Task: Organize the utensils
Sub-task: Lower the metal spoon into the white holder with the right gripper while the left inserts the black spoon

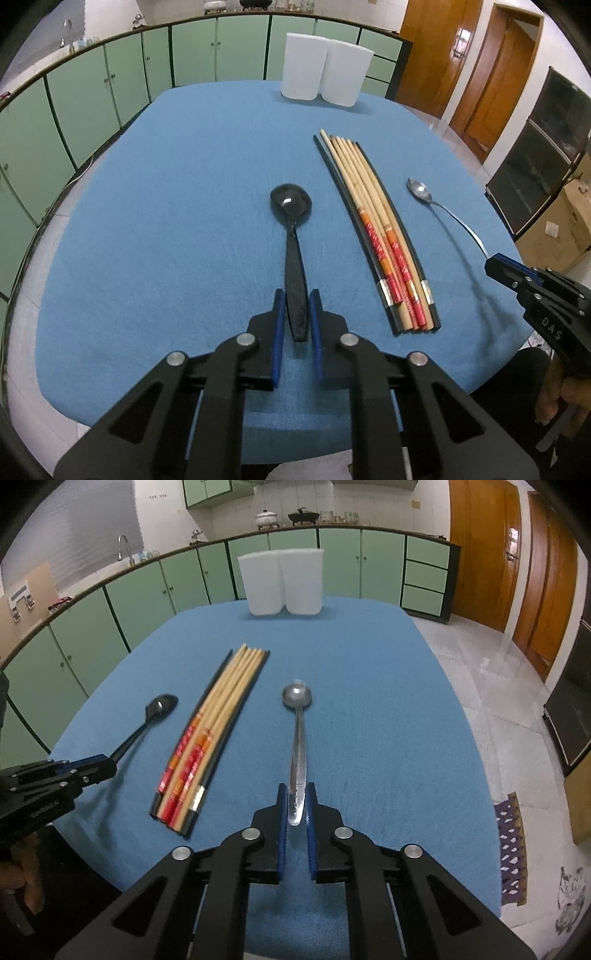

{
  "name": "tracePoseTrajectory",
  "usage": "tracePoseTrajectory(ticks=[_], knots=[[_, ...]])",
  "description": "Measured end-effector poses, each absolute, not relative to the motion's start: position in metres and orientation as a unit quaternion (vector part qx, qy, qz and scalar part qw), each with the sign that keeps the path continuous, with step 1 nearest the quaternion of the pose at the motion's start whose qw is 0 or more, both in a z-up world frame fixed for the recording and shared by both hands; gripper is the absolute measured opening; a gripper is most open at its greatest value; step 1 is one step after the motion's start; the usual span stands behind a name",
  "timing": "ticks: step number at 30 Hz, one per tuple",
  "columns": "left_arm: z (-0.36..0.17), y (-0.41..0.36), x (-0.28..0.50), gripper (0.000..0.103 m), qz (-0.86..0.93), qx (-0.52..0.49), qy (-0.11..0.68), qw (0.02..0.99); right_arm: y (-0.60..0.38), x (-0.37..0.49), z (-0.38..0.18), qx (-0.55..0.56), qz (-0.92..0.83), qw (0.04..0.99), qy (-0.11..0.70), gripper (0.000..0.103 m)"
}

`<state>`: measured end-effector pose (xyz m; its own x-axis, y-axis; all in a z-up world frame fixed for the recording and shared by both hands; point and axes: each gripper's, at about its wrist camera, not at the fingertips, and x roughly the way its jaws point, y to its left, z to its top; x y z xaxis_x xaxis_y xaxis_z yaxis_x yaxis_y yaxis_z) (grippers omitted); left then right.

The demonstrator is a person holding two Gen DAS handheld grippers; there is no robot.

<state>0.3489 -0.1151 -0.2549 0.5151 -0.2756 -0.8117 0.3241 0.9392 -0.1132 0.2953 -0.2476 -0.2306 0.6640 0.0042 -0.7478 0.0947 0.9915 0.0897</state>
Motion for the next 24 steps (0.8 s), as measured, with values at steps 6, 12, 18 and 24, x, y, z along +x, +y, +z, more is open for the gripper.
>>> tracePoseTrajectory(ticks=[6, 12, 18, 24], knots=[[-0.236, -0.115, 0.352, 0.012, -0.176, 0.025, 0.446, 0.877, -0.245, 0.299, -0.203, 0.053, -0.021, 0.919, 0.391, 0.009], [-0.215, -0.116, 0.359, 0.011, -0.179, 0.024, 0.431, 0.884, -0.245, 0.309, -0.177, 0.046, -0.017, 0.924, 0.378, 0.009], [-0.199, -0.116, 0.369, 0.01, -0.186, 0.022, 0.426, 0.885, -0.247, 0.323, -0.158, 0.038, -0.011, 0.925, 0.377, 0.009], [-0.181, -0.116, 0.388, 0.003, -0.199, 0.02, 0.43, 0.881, -0.246, 0.341, -0.143, 0.023, -0.001, 0.923, 0.384, 0.009]])
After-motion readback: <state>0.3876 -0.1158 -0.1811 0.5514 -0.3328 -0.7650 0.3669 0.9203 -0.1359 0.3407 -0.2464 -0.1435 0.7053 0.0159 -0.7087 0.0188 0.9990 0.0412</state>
